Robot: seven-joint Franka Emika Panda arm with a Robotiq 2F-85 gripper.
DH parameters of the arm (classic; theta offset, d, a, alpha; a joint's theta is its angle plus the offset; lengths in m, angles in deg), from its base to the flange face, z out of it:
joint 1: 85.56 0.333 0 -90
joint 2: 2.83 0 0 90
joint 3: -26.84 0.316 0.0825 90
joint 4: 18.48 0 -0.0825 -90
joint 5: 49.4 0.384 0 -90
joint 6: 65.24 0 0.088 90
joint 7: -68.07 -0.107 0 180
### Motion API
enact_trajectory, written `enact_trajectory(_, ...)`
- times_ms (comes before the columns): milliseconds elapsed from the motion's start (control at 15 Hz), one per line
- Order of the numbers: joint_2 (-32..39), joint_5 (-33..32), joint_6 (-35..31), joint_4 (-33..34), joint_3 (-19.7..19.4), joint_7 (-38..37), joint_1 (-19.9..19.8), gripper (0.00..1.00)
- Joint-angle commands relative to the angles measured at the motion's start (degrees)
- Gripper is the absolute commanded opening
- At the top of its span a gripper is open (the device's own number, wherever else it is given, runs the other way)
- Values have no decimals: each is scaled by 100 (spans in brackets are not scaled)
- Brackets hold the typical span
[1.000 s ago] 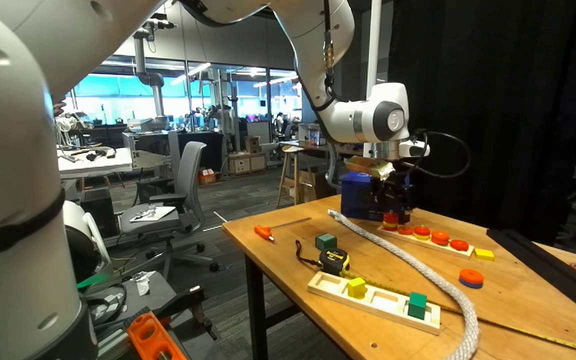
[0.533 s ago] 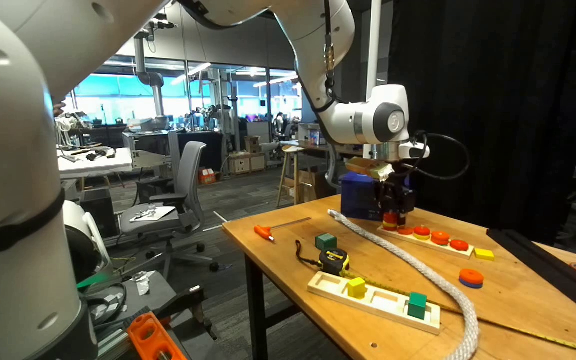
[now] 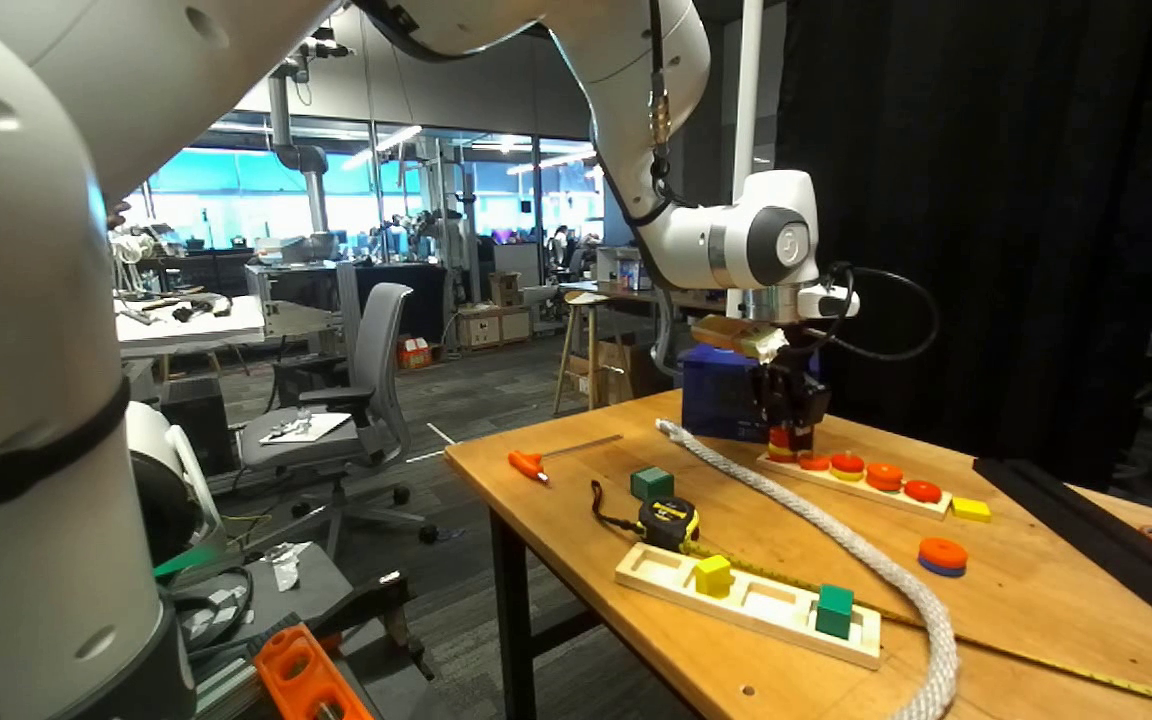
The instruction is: Pick up the orange object from the wooden object and put it on the table
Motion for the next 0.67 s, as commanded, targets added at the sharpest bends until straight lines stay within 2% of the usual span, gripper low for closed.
enact_trajectory(0, 93, -22, 159, 250, -33, -112, 30, 20)
enact_trajectory(600, -70, -77, 258, 251, -53, -204, 163, 19)
